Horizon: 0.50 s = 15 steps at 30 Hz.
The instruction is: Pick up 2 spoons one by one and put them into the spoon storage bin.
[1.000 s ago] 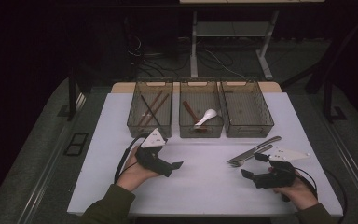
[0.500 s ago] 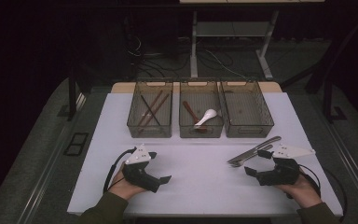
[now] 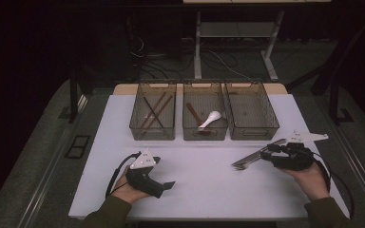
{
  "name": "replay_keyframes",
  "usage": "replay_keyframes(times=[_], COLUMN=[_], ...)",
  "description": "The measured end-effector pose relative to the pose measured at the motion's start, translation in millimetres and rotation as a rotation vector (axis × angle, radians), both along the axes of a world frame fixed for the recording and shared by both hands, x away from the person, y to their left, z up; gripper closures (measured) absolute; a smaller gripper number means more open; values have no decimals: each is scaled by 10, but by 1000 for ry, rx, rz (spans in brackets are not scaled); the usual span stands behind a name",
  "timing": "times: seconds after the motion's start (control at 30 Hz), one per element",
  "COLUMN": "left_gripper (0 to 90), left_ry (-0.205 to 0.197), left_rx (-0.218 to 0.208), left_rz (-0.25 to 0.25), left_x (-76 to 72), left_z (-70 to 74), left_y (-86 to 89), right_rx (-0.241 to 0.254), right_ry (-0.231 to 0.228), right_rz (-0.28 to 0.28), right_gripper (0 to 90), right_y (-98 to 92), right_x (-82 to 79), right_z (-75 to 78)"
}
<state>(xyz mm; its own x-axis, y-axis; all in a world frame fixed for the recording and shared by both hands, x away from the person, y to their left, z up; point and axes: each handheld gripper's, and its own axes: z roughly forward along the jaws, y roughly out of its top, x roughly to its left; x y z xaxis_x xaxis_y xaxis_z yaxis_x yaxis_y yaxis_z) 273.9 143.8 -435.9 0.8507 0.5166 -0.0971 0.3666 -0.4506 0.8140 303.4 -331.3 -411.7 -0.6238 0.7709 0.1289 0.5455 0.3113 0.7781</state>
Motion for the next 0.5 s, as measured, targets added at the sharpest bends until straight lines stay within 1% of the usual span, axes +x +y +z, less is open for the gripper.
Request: replay_keyframes(times=[0.07, 0.1, 0.13, 0.17, 0.2, 0.3, 0.37, 0.43, 0.5], left_gripper=[0, 0, 0, 0, 0, 0, 0, 0, 0], left_ry=[1, 2, 3, 4, 3, 4, 7, 11, 15], left_rx=[1, 1, 2, 1, 4, 3, 0, -3, 0], left_rz=[-3, -3, -4, -4, -6, -12, -13, -15, -18], left_x=[-3, -6, -7, -9, -9, -9, -9, -7, -3], left_z=[2, 3, 6, 7, 8, 2, -1, -4, -7], left_y=[-4, -7, -9, -13, -16, -23, -24, -23, -22], right_rx=[-12, -12, -18, -34, -43, -66, -81, -111, -131], right_ry=[4, 7, 16, 16, 26, 38, 61, 75, 81], right_rz=[-10, -12, -17, -20, -22, -15, -16, -8, -3], right_gripper=[641, 669, 720, 764, 794, 894, 898, 900, 900], right_y=[-19, -29, -35, -40, -43, -45, -29, -9, 15], right_x=[46, 77, 104, 137, 167, 243, 272, 304, 321], right_z=[-1, -6, -14, -30, -49, -108, -142, -186, -216])
